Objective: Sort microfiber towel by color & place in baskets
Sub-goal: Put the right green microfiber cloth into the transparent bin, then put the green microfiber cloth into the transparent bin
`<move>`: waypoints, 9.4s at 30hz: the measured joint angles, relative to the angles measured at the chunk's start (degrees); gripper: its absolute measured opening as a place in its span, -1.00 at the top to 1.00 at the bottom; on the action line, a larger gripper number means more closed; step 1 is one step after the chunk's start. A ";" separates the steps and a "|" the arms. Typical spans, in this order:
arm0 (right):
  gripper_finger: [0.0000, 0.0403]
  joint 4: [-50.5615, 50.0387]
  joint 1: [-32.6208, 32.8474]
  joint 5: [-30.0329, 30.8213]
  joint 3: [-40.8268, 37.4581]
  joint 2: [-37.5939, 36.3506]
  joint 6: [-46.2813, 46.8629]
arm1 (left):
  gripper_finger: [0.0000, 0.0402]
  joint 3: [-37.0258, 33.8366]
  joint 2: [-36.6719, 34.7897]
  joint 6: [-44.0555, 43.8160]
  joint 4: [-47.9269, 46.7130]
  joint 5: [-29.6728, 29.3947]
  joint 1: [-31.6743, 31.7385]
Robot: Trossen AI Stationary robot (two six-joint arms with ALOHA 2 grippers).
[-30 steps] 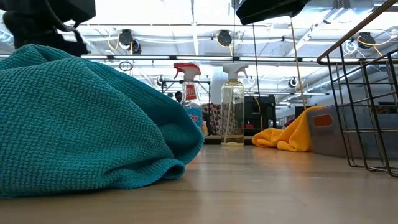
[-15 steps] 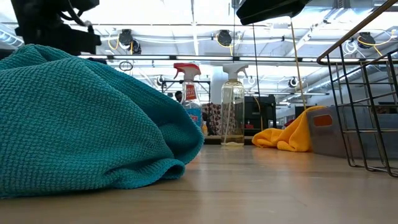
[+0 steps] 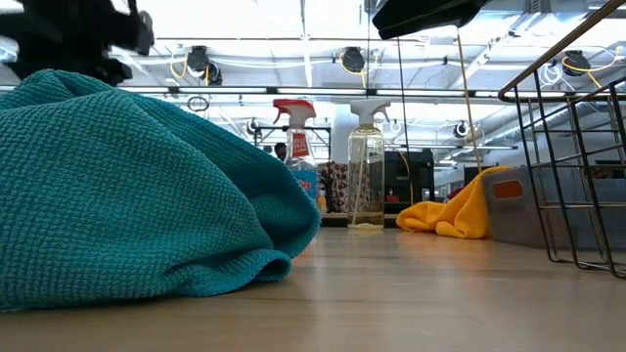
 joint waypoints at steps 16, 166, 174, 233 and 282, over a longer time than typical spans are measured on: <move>0.03 0.00 0.00 0.11 0.00 -0.02 0.48 | 0.95 -10.55 -0.96 4.51 20.09 -2.48 0.34; 0.03 -3.91 -0.15 0.17 0.00 -0.04 2.97 | 0.39 -4.10 1.31 11.69 13.62 -0.55 9.64; 0.03 -3.95 -0.55 0.20 0.00 -0.04 3.08 | 0.58 -9.28 4.76 19.48 24.37 -0.37 13.14; 0.03 -3.08 -0.37 -1.55 0.00 -0.04 4.69 | 0.41 -0.54 10.49 -33.14 24.02 8.63 -28.88; 0.03 -3.17 -0.36 -1.51 -0.02 -0.04 4.82 | 0.92 6.71 27.65 -22.46 20.67 3.54 -28.72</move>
